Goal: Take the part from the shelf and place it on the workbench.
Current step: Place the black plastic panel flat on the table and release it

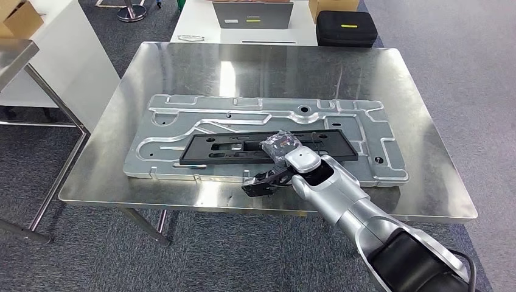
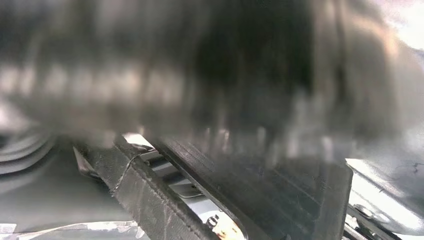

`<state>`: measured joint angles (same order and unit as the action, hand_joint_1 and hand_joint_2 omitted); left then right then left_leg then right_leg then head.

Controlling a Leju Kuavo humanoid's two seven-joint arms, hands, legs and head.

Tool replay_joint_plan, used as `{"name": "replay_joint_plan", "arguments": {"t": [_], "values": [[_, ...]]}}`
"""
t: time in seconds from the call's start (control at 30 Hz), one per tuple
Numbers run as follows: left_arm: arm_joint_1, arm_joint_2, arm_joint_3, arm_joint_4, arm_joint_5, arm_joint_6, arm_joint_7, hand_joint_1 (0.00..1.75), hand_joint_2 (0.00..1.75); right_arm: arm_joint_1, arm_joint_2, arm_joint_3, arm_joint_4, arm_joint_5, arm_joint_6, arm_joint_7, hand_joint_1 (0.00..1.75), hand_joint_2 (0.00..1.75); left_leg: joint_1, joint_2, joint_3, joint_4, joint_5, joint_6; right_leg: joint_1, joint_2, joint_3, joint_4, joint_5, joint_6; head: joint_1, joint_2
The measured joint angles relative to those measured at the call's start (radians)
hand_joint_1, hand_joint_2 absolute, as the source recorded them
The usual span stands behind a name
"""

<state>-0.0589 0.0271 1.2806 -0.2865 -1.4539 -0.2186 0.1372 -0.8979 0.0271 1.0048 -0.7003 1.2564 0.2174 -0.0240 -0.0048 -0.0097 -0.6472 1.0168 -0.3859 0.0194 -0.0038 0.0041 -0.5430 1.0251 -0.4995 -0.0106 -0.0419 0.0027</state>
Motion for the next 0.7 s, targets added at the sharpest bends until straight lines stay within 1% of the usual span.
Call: {"name": "replay_joint_plan", "arguments": {"t": [0.13, 0.33, 0.7], "values": [[0.000, 0.000, 0.000, 0.000, 0.005, 0.000, 0.000, 0.00, 0.00, 0.000, 0.000, 0.000, 0.000, 0.006, -0.005, 0.008, 0.00, 0.00, 0.000, 0.000, 0.000, 0.000, 0.000, 0.000, 0.000, 0.000, 0.000, 0.000, 0.001, 0.001, 0.000, 0.000], [0.000, -0.001, 0.000, 0.000, 0.017, 0.000, 0.006, 0.00, 0.00, 0.001, 0.000, 0.000, -0.032, 0.021, -0.008, 0.044, 0.00, 0.00, 0.000, 0.000, 0.000, 0.000, 0.001, 0.001, 0.000, 0.000, 0.000, 0.000, 0.001, 0.002, 0.000, 0.000], [0.000, -0.002, 0.000, 0.000, 0.022, 0.000, 0.009, 0.00, 0.00, 0.003, -0.002, -0.002, -0.085, 0.031, -0.002, 0.061, 0.00, 0.00, 0.000, 0.000, -0.001, 0.001, 0.001, 0.001, 0.000, 0.001, -0.001, 0.000, 0.001, 0.002, 0.000, 0.000]]}}
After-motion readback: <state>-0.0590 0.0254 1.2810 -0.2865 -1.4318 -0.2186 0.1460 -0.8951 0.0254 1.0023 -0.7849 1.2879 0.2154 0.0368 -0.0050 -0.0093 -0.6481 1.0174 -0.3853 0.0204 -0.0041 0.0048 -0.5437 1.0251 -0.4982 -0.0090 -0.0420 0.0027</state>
